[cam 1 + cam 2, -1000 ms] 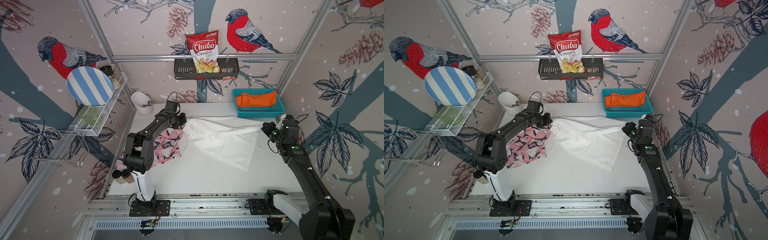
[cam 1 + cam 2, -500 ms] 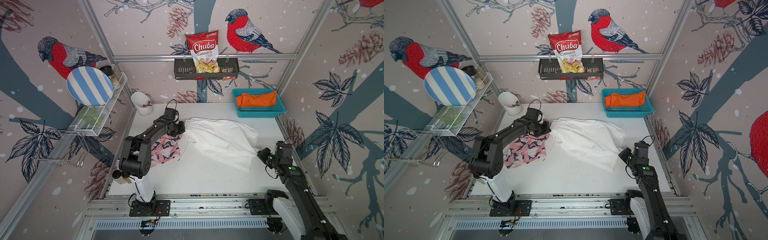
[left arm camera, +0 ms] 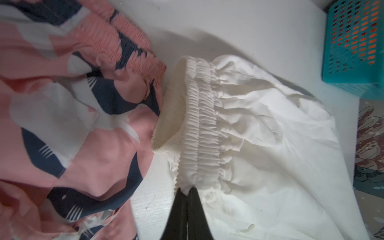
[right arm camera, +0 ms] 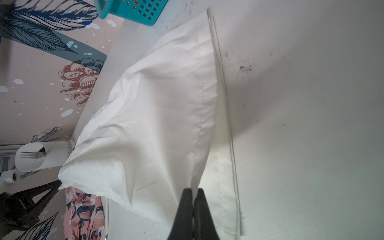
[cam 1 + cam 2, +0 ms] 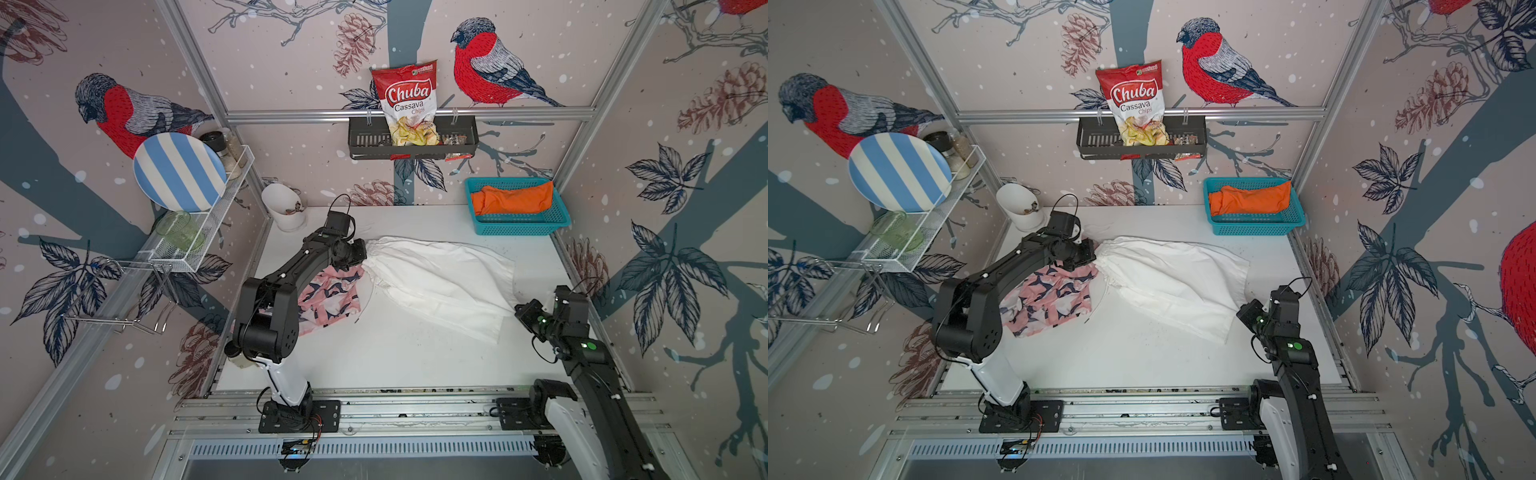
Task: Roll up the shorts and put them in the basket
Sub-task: Fold the shorts at the center of the board.
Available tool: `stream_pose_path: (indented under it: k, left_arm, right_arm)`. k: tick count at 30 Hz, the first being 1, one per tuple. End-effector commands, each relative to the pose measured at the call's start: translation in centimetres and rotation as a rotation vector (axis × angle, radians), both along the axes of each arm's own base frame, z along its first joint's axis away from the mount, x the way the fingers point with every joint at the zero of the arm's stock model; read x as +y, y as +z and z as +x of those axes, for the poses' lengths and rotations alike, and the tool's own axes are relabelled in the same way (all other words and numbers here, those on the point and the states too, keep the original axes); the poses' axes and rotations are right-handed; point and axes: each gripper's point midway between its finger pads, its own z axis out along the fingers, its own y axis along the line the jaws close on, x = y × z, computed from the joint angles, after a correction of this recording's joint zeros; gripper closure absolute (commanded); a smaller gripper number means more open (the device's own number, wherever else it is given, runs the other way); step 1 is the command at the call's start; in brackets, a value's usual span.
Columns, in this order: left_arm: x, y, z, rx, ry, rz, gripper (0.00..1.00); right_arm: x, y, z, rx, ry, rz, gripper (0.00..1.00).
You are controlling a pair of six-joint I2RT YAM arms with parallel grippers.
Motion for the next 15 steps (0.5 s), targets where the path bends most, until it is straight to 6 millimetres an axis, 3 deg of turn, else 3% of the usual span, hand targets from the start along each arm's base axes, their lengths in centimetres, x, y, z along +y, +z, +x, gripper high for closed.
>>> stream_pose_path:
  k: [1,2,4,8,12,15]
  left_arm:
    - [0.9,-2.2,-1.4,0.062,-0.001,0.045,1.00]
    - [1.1,-2.2,-1.4,0.059,0.004,0.058,0.96]
    - [1.5,-1.5,-1.2,0.043,0.013,0.075,0.79]
    - [2.2,2.4,0.1,-0.036,0.027,0.115,0.61]
    - [1.7,5.9,1.3,-0.101,0.020,0.111,0.57]
    - [-1.4,6.6,1.9,-0.112,-0.049,0.056,0.60]
  right_arm:
    - [0.7,-2.3,-1.5,0.066,-0.002,0.043,1.00]
    - [0.7,-2.7,-1.7,0.076,-0.004,0.042,0.92]
    - [0.4,-2.6,-1.9,0.080,-0.007,0.018,0.57]
    - [0.2,0.4,-1.1,0.031,-0.008,0.001,0.26]
    - [0.4,4.0,0.3,-0.052,0.006,-0.013,0.27]
    - [2.5,5.1,1.8,-0.077,0.095,-0.009,0.33]
